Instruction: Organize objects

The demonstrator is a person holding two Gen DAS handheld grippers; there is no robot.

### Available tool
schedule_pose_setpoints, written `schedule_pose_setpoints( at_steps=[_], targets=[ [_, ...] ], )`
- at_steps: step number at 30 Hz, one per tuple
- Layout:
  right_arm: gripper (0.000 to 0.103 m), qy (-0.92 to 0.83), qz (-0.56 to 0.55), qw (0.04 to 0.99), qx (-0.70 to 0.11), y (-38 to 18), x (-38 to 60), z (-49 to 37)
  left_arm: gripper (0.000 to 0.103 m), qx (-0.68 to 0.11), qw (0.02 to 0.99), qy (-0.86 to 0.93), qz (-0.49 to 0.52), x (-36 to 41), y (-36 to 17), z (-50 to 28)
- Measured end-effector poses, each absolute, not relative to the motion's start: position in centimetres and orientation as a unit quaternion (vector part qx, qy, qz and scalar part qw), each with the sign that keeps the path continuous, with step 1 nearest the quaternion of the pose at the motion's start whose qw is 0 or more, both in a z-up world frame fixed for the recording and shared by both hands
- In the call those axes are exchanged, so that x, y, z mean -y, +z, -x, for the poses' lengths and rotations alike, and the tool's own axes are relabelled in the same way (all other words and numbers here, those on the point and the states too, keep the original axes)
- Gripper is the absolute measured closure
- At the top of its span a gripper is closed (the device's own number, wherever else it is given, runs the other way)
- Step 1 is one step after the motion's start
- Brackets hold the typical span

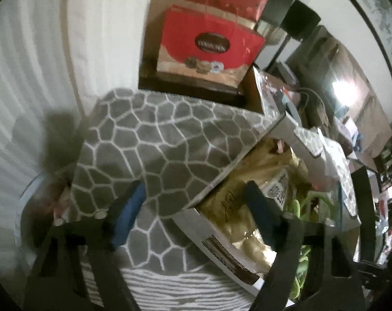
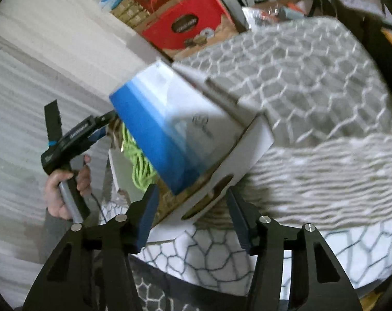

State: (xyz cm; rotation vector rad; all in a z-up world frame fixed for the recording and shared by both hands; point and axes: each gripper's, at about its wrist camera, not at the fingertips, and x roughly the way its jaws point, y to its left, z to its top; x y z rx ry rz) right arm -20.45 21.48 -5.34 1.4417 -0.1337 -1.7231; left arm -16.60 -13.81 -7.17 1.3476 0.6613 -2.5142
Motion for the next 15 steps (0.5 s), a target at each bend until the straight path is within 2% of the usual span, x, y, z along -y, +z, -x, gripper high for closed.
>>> schedule_pose_setpoints(
  at_steps=[2,3,15],
  targets=[
    [0.052,-0.683,-0.581,0.439,0.06,-5.8,-20.8,20.3,0.051,-0.227,0.091,-0.85,-0.467,13.4,-7.6,16.7],
    [0.052,-0.68,-0.582,0.442,0.061,-6.0,-20.4,20.3,0.052,-0.23,0.083,-0.848,-0.471,13.2,-7.7,16.7],
    [0.052,-0.733,-0.551,0.399,0.013,-4.7,-19.7,24.2,0.056,-0.201,0.073,-0.835,-0.508,7.7,-7.3,12.9]
  ],
)
